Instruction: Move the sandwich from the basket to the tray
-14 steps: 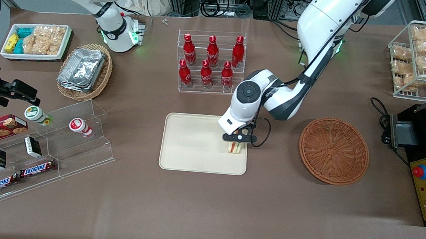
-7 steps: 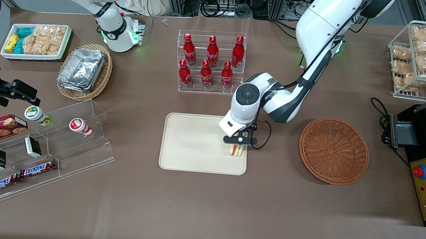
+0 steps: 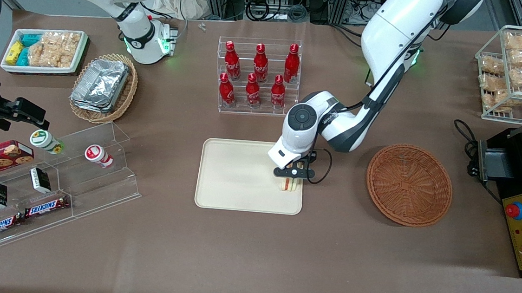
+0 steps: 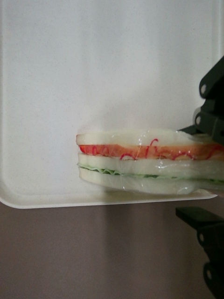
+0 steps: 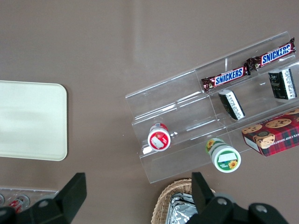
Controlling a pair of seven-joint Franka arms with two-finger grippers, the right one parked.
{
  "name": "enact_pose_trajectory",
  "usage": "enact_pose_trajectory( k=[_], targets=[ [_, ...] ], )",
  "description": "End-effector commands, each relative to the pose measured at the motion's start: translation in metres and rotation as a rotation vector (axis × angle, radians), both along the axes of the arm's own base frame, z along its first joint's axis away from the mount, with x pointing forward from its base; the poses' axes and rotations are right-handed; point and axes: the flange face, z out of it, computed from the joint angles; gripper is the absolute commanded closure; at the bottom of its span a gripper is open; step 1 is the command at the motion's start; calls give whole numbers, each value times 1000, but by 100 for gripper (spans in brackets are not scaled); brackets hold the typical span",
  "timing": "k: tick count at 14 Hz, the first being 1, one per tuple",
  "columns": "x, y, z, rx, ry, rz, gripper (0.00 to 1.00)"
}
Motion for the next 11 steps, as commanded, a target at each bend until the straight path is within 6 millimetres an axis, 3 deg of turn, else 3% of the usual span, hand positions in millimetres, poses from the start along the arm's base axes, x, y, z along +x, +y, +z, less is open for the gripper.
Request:
enact_pose_trajectory(
  k=[1, 3, 7, 9, 11],
  targets=[
    [8, -4, 12, 2, -32, 9, 0],
    [15, 4, 45, 8, -52, 25, 0],
    [31, 41, 143, 6, -102, 115, 0],
    [31, 70, 186, 87, -55, 145, 0],
    [47, 108, 227, 46, -65, 225, 0]
  ],
)
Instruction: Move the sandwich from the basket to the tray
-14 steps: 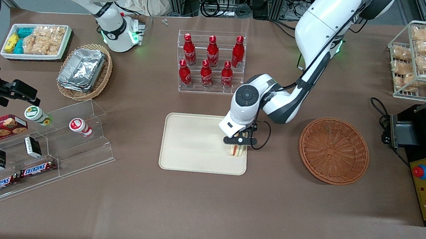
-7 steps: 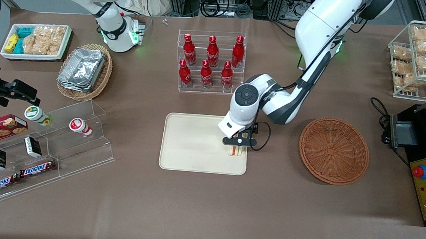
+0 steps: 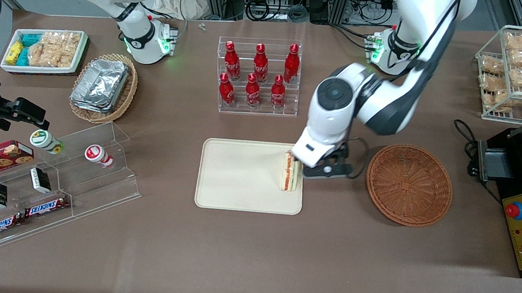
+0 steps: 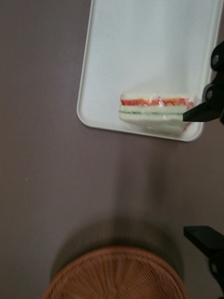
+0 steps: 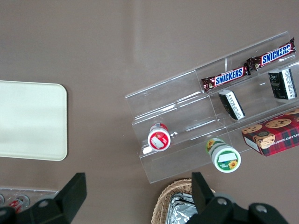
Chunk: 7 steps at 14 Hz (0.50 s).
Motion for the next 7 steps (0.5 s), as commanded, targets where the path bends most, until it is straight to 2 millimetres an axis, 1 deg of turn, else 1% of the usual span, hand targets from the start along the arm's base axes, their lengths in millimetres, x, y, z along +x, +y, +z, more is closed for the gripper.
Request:
enact_pose_trajectory(
  k=[1, 2, 4, 6, 7],
  targets=[
    [9, 37, 52, -48, -11, 47, 0],
    [9, 50, 65, -62, 2, 21, 0],
    [19, 94, 77, -59, 70, -19, 0],
    [26, 130, 96, -65, 118, -40, 0],
    [28, 154, 110, -68, 136, -49, 0]
  ],
)
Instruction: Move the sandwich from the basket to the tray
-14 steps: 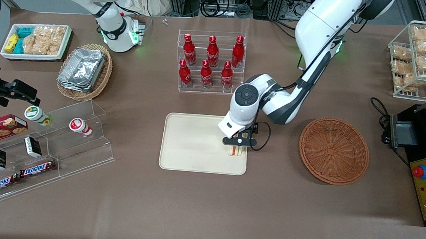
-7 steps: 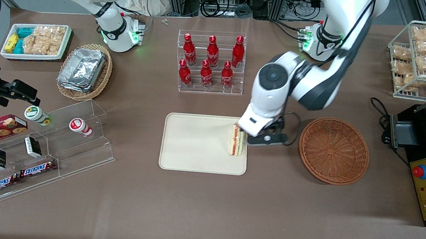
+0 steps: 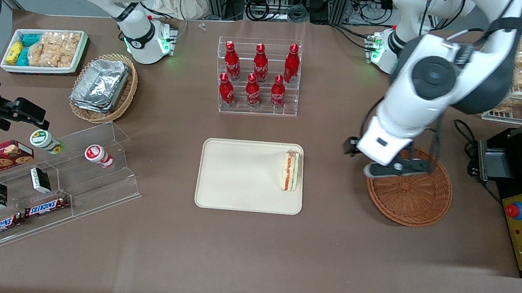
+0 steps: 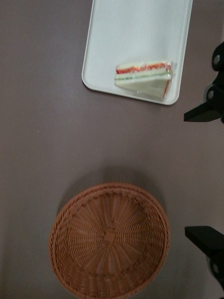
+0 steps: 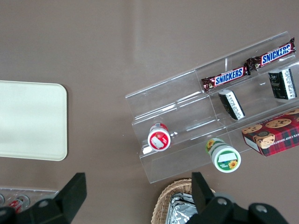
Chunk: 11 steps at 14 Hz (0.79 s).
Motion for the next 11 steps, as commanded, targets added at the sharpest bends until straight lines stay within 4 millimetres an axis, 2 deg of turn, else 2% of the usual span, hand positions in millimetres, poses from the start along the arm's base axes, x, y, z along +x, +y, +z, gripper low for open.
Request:
enact_pose_trajectory(
  k=[1, 3, 5, 6, 8, 9, 11],
  targets=[
    [3, 55, 37, -32, 59, -59, 0],
    [0, 98, 62, -54, 103, -107, 0],
    [-15, 125, 85, -45, 105, -125, 0],
    [-20, 156, 89, -44, 109, -133, 0],
    [-33, 202, 106, -71, 115, -188, 0],
    [-43, 212, 117, -74, 110, -181, 0],
    [-64, 215, 119, -70, 103, -176, 0]
  ],
)
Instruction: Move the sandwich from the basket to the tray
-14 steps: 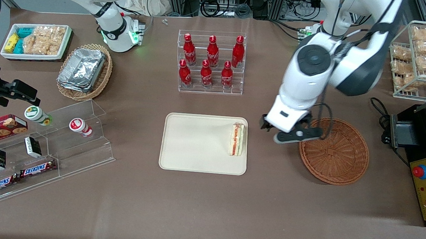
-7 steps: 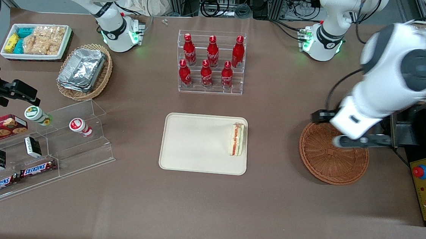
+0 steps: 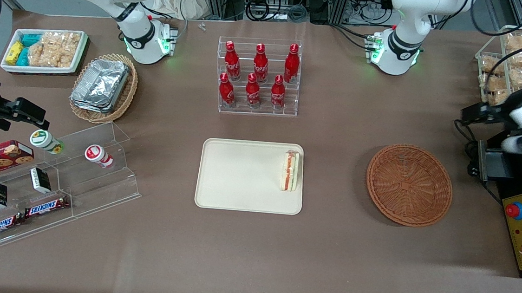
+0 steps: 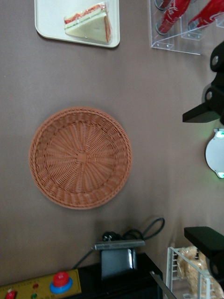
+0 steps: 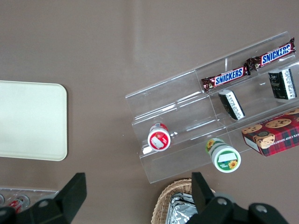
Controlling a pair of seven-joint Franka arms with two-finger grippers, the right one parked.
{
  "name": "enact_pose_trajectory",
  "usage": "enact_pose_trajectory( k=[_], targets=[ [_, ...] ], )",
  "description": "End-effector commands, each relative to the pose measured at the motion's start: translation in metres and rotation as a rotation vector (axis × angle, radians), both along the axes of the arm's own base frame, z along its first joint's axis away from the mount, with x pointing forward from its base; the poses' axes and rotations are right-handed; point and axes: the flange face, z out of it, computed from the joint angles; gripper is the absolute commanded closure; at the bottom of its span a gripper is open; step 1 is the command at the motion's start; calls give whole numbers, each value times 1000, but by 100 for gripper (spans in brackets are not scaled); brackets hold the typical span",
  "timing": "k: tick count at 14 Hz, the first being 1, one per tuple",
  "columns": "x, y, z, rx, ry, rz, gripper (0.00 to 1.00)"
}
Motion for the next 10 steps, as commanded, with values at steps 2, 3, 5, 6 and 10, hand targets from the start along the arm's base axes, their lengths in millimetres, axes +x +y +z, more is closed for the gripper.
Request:
enact_pose_trajectory(
  k=[2, 3, 5, 6, 10],
  targets=[
    [-29, -15, -4, -8, -14, -24, 0],
    [-28, -19, -5, -3, -12, -13, 0],
    [-23, -30, -5, 11, -16, 15, 0],
    [-15, -33, -6, 12, -14, 15, 0],
    [-8, -37, -1, 10, -27, 10, 0]
  ],
)
